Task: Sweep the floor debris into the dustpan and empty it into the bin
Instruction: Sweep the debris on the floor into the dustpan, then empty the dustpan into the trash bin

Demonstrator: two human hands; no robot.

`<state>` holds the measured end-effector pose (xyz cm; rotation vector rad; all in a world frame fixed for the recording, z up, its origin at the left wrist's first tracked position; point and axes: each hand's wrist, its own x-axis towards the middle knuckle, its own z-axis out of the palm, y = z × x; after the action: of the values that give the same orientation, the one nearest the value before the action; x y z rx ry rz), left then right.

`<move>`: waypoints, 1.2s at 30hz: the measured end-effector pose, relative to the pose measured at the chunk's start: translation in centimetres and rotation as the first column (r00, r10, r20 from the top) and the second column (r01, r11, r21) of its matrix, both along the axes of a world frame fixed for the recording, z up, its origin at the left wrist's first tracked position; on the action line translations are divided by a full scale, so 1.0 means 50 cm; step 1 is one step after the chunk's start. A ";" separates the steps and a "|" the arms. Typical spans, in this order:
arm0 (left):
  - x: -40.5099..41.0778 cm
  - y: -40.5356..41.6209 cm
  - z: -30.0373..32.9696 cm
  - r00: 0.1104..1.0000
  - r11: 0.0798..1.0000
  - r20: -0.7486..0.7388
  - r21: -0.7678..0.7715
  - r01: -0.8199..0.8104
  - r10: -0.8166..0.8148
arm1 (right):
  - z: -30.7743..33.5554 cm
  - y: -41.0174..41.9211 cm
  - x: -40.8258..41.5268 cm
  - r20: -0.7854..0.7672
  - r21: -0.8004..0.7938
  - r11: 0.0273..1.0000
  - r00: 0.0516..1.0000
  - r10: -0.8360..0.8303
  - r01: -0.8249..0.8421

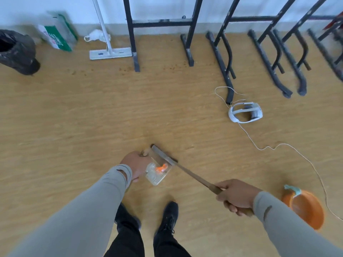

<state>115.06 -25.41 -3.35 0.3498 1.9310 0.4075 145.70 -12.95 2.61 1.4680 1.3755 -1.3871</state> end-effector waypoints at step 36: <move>-0.659 -0.515 0.390 0.630 0.569 0.317 0.271 -0.777 0.709 | 0.250 -0.229 -0.915 -0.449 -0.081 0.929 0.819 -0.358 0.362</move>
<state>82.13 -51.16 16.13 -0.3029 1.7296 1.3614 99.94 -24.41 15.13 1.5208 1.4199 -2.0812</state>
